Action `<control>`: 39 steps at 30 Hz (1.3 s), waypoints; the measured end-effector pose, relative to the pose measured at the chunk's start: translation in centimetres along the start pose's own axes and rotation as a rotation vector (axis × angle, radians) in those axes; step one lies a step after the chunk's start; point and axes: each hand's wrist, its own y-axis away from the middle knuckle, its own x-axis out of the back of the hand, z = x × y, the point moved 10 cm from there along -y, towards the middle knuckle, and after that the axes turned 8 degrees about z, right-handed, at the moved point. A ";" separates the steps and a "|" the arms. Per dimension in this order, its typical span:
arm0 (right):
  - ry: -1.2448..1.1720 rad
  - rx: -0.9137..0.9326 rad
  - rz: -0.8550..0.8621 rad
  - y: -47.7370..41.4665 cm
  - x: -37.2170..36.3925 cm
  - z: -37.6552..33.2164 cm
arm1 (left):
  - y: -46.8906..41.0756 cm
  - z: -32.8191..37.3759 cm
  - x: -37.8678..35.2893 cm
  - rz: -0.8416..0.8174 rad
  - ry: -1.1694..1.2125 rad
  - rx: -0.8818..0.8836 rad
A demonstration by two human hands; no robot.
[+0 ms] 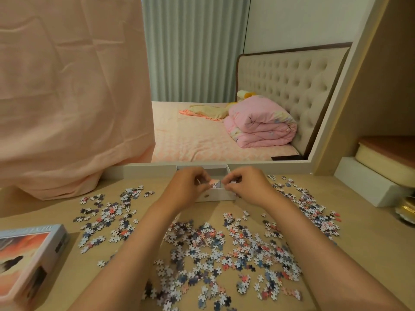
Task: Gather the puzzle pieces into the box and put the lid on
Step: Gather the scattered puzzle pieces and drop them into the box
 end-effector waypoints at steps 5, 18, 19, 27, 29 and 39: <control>0.034 0.061 0.062 -4.0 -1.4 -1.8 | -3.3 -2.8 0.6 0.009 -0.151 0.048; 0.231 0.114 -0.167 -4.1 -6.0 -0.5 | 0.2 -2.5 -0.9 0.040 -0.386 -0.234; 0.234 0.117 -0.187 -3.9 -6.1 -0.6 | 0.6 -1.8 -0.5 0.086 -0.368 -0.255; 0.172 0.158 -0.006 -1.6 -1.7 -2.4 | 3.9 -2.0 -3.7 -0.220 -0.330 -0.147; 0.201 0.162 -0.002 0.3 -0.9 -1.9 | 5.0 -2.4 -5.2 -0.355 -0.366 -0.094; 0.393 0.072 -0.394 8.9 -5.4 4.4 | 7.6 0.4 -7.0 -0.442 -0.316 -0.120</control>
